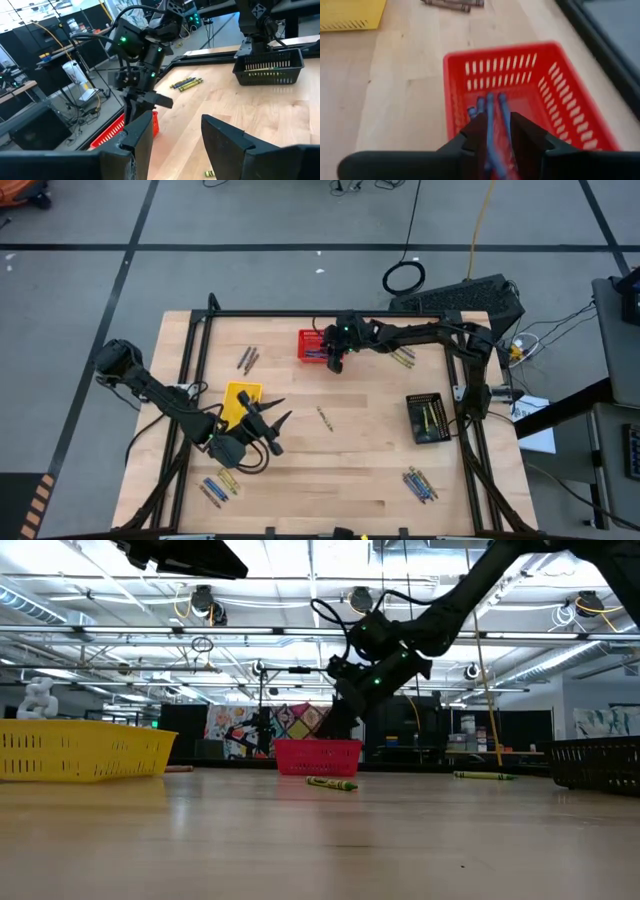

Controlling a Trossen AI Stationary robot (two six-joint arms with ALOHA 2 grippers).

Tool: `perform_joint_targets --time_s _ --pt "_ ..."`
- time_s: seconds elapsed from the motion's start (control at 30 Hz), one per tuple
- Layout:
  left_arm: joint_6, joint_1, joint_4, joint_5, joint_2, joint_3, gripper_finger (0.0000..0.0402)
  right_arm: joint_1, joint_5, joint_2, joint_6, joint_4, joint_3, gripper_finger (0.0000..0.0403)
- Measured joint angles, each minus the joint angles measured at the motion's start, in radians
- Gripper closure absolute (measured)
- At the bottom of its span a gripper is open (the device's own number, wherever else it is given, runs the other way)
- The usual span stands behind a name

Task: Sort crayons
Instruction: Put the blue crayon into the red basket, then put the green crayon into the black basket

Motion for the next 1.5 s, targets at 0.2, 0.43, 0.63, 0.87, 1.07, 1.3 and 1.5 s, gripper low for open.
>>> perform_joint_targets --time_s 0.2,0.43,0.63,0.87,1.07,1.3,1.5 --pt "-0.024 -0.033 0.003 -0.066 0.0 0.0 0.023 0.073 0.004 -0.121 0.067 0.159 -0.181 0.0347" --pt "-0.033 -0.065 0.011 -0.149 0.0 0.0 0.023 0.261 0.007 -0.381 0.1 0.489 -0.484 0.039" --pt "0.039 -0.02 0.013 -0.012 0.001 0.069 0.023 0.455 0.101 -0.464 0.145 0.595 -0.601 0.0398" --pt "0.02 -0.025 -0.381 0.123 0.001 0.327 0.023 0.59 0.223 -0.455 0.074 0.575 -0.602 0.0397" --pt "-0.577 -0.03 -0.894 0.435 -0.001 0.478 0.023 0.621 0.269 -0.456 0.046 0.564 -0.602 0.0397" --pt "-1.022 -0.036 -1.197 0.647 0.046 0.477 0.023 0.602 0.269 -0.431 0.173 0.521 -0.602 0.0393" --pt "-1.015 -0.037 -1.238 0.424 0.143 0.459 0.023 0.584 0.286 -0.319 0.261 0.491 -0.532 0.0345"
